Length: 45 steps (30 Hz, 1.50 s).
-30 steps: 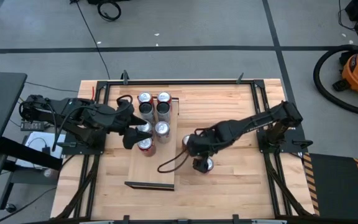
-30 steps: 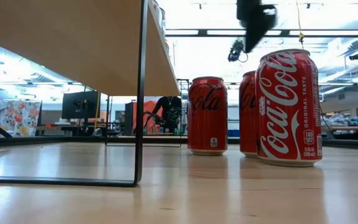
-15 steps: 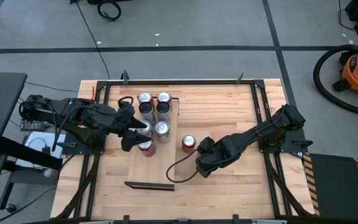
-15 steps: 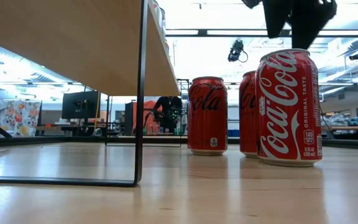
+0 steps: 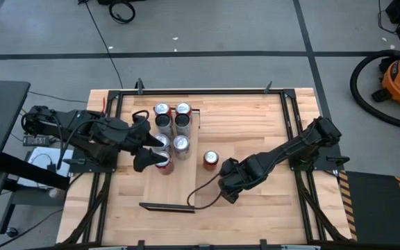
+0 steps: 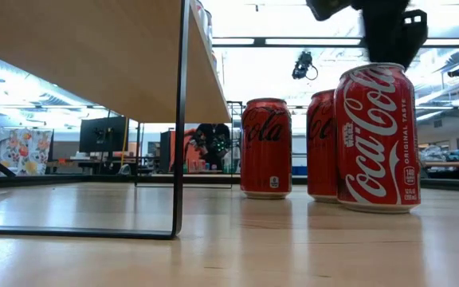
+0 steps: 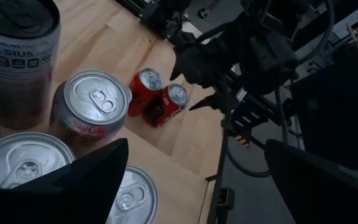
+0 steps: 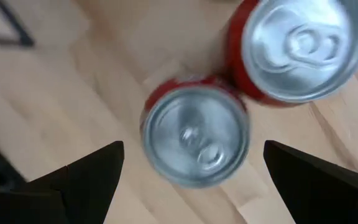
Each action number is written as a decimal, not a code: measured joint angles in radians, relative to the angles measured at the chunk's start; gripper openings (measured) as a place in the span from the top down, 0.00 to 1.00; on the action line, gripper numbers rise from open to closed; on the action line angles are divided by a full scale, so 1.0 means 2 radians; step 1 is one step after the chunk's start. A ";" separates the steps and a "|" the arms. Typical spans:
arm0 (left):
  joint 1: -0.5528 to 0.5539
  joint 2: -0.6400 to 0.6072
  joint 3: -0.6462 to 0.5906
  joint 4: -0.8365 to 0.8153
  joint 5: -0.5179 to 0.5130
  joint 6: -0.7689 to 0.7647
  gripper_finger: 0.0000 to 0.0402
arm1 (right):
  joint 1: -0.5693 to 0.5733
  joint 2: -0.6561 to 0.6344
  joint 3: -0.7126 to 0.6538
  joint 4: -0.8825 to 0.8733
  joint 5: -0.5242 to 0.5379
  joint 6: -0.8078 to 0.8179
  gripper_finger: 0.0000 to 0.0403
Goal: Place canned beverage on shelf
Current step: Put the red and white soda can aligned with the other red and white soda can on the shelf
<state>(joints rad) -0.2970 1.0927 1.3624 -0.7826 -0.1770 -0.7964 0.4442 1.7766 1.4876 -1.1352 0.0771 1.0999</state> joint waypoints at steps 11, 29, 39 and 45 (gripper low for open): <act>0.000 0.000 0.000 0.000 0.000 0.002 0.03 | 0.002 -0.002 0.000 -0.079 0.025 -0.152 0.02; 0.000 0.000 0.000 0.000 0.000 -0.002 0.03 | 0.006 -0.014 -0.078 -0.039 0.108 -0.215 0.07; 0.000 0.000 0.000 0.000 0.000 -0.002 0.03 | 0.021 -0.085 -0.128 0.093 0.079 -0.185 0.08; 0.000 0.000 0.000 0.000 0.008 -0.002 0.03 | 0.043 -0.071 -0.129 0.184 0.054 -0.145 0.08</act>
<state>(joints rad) -0.2966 1.0926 1.3624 -0.7826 -0.1616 -0.8001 0.5304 1.6336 1.2298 -0.7669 0.1850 0.8095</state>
